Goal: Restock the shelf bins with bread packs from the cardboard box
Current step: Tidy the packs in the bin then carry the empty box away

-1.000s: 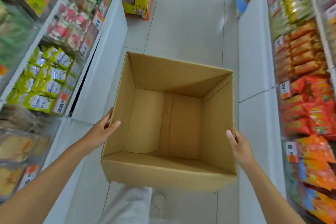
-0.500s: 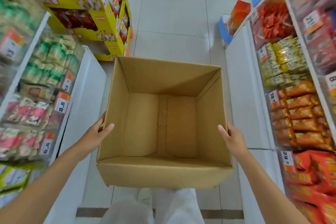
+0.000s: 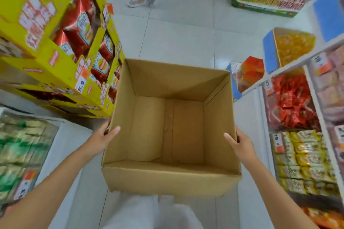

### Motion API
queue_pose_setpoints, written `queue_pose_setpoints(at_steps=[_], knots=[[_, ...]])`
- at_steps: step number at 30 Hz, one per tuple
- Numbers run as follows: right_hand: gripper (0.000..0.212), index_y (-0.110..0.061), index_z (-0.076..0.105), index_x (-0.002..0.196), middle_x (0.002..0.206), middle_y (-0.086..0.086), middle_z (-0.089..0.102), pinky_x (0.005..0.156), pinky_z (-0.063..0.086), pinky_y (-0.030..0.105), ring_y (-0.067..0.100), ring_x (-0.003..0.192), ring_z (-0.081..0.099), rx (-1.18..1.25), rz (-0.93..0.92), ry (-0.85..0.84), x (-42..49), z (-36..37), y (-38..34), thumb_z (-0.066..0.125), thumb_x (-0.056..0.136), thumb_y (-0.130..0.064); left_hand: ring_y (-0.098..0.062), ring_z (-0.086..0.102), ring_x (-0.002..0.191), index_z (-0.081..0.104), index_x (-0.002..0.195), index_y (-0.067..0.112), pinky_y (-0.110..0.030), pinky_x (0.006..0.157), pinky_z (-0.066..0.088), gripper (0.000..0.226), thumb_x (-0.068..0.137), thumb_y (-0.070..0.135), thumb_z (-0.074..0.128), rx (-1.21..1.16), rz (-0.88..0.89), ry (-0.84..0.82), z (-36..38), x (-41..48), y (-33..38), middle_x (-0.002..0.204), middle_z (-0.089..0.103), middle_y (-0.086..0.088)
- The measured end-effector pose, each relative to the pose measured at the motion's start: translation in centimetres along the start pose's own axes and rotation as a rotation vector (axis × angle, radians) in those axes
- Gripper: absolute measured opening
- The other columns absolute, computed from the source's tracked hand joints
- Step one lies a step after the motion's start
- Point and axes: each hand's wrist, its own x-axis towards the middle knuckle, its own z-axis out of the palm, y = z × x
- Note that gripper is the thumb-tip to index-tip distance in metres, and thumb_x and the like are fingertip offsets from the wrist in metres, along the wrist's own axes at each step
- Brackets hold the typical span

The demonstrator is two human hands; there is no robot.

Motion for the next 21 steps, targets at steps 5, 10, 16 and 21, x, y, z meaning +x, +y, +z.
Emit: queue_pose_setpoints(at_steps=[5,10,16,21], knots=[[0.048,-0.029,0.051,0.138,0.111,-0.010,0.067,0.094,0.050,0.035,0.014,0.106,0.062,-0.048,-0.021,0.009,15.1,-2.3,-7.3,0.058,0.093,-0.041,-0.015,0.045,0.134,0.031,0.151,0.033,-0.040,0.112,0.037,0.090,0.077,0.073,0.061,0.026,0.004,0.014,-1.6,13.8,8.0,0.147,0.047,0.008],[0.038,-0.023,0.058,0.127,0.106,-0.001,0.068,0.084,0.049,0.032,0.014,0.096,0.061,-0.063,-0.015,0.018,28.4,-4.2,-14.7,0.059,0.092,-0.039,-0.019,0.040,0.139,0.029,0.153,0.024,-0.045,0.115,0.033,0.093,0.078,0.070,0.057,0.055,-0.028,0.057,-3.0,25.8,16.4,0.153,0.040,0.002],[0.053,-0.035,0.050,0.136,0.114,-0.015,0.068,0.099,0.049,0.042,0.018,0.116,0.060,-0.126,-0.037,-0.040,44.6,-7.0,-22.0,0.062,0.088,-0.051,-0.011,0.042,0.131,0.023,0.154,0.026,-0.030,0.101,0.038,0.065,0.098,0.042,0.051,0.006,-0.062,0.080,-2.8,37.6,25.6,0.150,0.041,0.006],[0.047,-0.034,0.053,0.135,0.111,-0.011,0.069,0.096,0.052,0.041,0.014,0.103,0.065,-0.112,-0.066,-0.126,60.1,-9.1,-29.3,0.062,0.090,-0.045,-0.008,0.035,0.135,0.014,0.156,0.025,-0.028,0.109,0.030,0.066,0.101,0.034,0.048,-0.105,-0.062,0.151,-1.8,48.1,33.0,0.150,0.036,0.008]])
